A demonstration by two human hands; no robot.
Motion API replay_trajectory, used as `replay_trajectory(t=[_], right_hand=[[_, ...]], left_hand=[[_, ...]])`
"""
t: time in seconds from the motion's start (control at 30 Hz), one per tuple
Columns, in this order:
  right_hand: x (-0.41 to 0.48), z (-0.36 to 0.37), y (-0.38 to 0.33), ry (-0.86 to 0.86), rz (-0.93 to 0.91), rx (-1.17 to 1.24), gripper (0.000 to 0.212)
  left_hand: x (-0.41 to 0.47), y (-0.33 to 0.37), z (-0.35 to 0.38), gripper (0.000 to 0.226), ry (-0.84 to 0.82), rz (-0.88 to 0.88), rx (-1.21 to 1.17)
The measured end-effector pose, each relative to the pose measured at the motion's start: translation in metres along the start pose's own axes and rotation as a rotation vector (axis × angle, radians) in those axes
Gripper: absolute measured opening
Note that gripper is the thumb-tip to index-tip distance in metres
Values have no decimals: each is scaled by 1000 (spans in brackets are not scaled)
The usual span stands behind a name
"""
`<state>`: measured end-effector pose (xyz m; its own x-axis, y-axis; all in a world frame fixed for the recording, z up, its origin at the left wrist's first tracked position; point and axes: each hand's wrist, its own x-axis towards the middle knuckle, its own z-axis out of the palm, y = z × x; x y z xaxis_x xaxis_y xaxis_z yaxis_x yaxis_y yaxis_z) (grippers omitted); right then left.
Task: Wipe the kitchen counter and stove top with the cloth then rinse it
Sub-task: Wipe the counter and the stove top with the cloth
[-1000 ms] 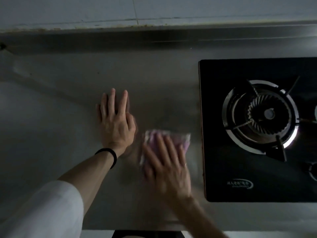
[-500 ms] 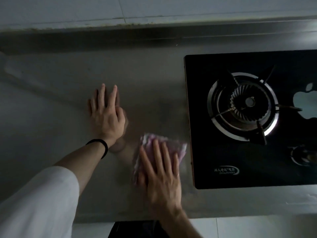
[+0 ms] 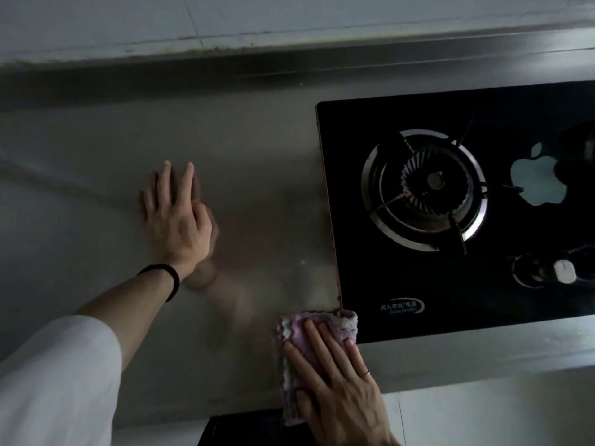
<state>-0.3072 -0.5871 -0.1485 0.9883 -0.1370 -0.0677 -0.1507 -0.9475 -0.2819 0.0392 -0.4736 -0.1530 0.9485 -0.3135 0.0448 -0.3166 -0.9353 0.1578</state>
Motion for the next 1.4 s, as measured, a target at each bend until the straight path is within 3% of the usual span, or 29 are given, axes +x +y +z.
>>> replay_trajectory(t=[0.23,0.4,0.57,0.7,0.9,1.03,1.17,1.4], right_hand=[[53,-2,8,-28,-51,35,76],[162,-19,24,28,69,28,67],[219,-28,30,-28,154,-11,68],[178,-24,16,-23,151,7,70],[45,-12,-8,-37,105,2,71],[30,-13,-17,-111,141,-8,69],[83,-13,-2,-47,85,19,72],[261,-37,51,-17,91,-19,75]], left_hand=[[1,-2,2,68,14,4,3],[0,-2,2,68,22,3,-15],[1,-3,3,68,19,26,-4],[1,-3,3,69,16,14,5],[3,-5,4,71,-12,13,18],[2,-8,5,72,-24,9,13],[3,-11,8,73,-23,29,39],[2,-12,12,69,21,27,25]])
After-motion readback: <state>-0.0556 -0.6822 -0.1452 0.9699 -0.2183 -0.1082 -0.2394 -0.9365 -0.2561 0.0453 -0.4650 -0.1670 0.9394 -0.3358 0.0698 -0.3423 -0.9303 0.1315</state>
